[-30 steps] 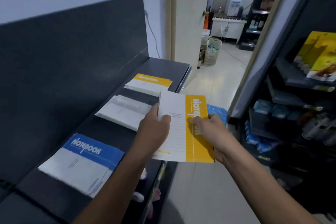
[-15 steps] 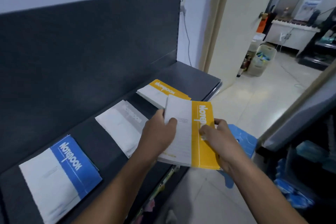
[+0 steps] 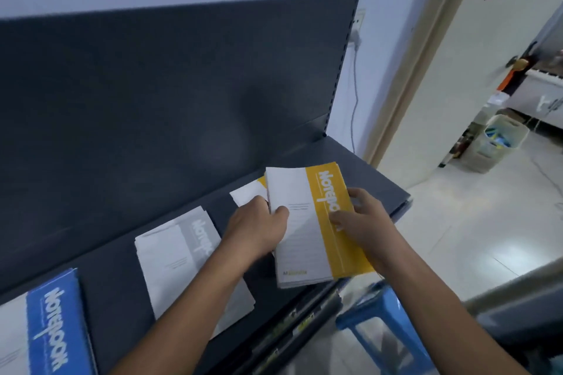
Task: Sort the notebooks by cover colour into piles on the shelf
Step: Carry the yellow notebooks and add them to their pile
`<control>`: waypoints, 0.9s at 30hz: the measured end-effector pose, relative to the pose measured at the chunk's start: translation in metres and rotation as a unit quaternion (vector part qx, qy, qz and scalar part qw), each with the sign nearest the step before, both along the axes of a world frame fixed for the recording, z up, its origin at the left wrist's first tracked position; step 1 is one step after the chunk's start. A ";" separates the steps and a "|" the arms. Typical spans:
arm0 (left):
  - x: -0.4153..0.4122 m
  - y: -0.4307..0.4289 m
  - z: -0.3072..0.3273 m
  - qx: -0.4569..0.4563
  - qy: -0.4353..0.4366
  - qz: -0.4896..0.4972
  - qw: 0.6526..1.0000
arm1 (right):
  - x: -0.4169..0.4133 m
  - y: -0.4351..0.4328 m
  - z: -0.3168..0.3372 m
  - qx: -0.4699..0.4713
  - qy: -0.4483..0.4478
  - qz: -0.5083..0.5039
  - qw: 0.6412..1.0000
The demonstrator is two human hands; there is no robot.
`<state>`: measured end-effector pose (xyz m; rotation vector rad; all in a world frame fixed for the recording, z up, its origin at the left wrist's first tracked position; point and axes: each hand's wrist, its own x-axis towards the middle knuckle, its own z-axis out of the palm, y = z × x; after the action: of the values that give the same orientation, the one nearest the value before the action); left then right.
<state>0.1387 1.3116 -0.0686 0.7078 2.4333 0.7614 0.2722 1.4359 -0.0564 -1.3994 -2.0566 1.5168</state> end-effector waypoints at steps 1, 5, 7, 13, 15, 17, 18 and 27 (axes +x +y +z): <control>-0.005 0.003 -0.003 -0.004 -0.010 0.014 1.000 | -0.008 0.009 0.000 0.007 -0.018 0.026 0.999; -0.023 0.018 -0.015 -0.009 -0.033 0.069 0.997 | -0.045 0.053 -0.021 0.045 -0.059 0.099 0.992; -0.031 0.025 -0.025 -0.010 -0.044 0.094 0.995 | -0.067 0.076 -0.040 0.060 -0.082 0.138 0.985; -0.039 0.034 -0.042 -0.015 -0.037 0.187 0.982 | -0.099 0.093 -0.053 0.107 -0.108 0.224 0.963; -0.037 0.035 -0.046 -0.045 -0.020 0.211 0.976 | -0.106 0.097 -0.063 0.116 -0.127 0.248 0.953; -0.033 0.036 -0.051 -0.052 -0.009 0.231 0.972 | -0.111 0.098 -0.069 0.130 -0.149 0.263 0.944; -0.032 0.037 -0.053 -0.051 0.001 0.236 0.970 | -0.113 0.097 -0.070 0.139 -0.159 0.270 0.939; -0.017 0.040 -0.066 -0.147 0.135 0.234 0.952 | -0.117 0.086 -0.071 0.211 -0.215 0.334 0.893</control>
<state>0.1218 1.3513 -0.1341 0.1202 2.9303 0.4680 0.1549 1.5221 -0.1273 -0.9510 -3.1347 0.8518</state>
